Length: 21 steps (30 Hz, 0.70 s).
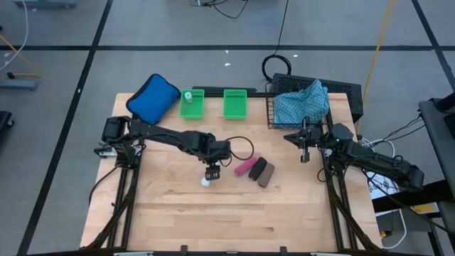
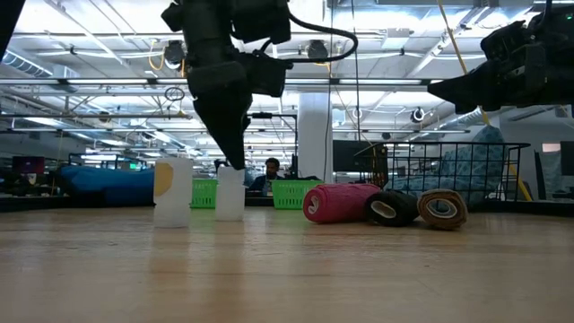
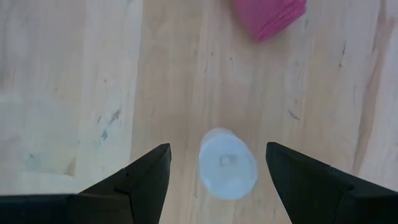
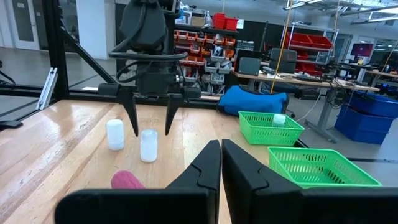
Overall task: Pick & place medical supplies in basket/bin
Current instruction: Put the transparent pill bottle into the left green bin
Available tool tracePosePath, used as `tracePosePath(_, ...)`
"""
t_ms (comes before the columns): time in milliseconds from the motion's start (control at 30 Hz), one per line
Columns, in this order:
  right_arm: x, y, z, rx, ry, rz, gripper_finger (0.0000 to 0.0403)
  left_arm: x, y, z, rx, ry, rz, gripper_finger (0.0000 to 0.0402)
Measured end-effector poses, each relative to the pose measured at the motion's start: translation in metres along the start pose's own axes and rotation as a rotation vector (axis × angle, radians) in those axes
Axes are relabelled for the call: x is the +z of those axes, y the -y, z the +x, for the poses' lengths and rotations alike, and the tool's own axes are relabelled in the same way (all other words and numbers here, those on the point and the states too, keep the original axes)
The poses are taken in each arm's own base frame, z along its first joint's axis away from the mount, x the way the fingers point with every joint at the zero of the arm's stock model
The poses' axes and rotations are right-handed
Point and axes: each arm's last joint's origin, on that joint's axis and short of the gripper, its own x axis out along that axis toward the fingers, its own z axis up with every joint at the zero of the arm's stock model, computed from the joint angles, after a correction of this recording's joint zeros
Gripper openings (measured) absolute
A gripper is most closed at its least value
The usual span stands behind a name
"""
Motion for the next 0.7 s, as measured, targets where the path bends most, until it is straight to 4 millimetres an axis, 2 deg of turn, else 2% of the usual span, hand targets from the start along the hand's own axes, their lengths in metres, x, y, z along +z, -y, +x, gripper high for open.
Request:
tracePosePath(367,0.0,0.0,0.0,0.0,0.0,0.0,0.0006,-0.0105,-0.0013,0.0097,0.029,-0.034,0.006,0.0273)
tracePosePath(700,0.0001,0.0,0.0,0.0,0.0,0.0,0.0006,-0.0059,-0.0007,0.0097,0.024,0.013,0.044,0.0273)
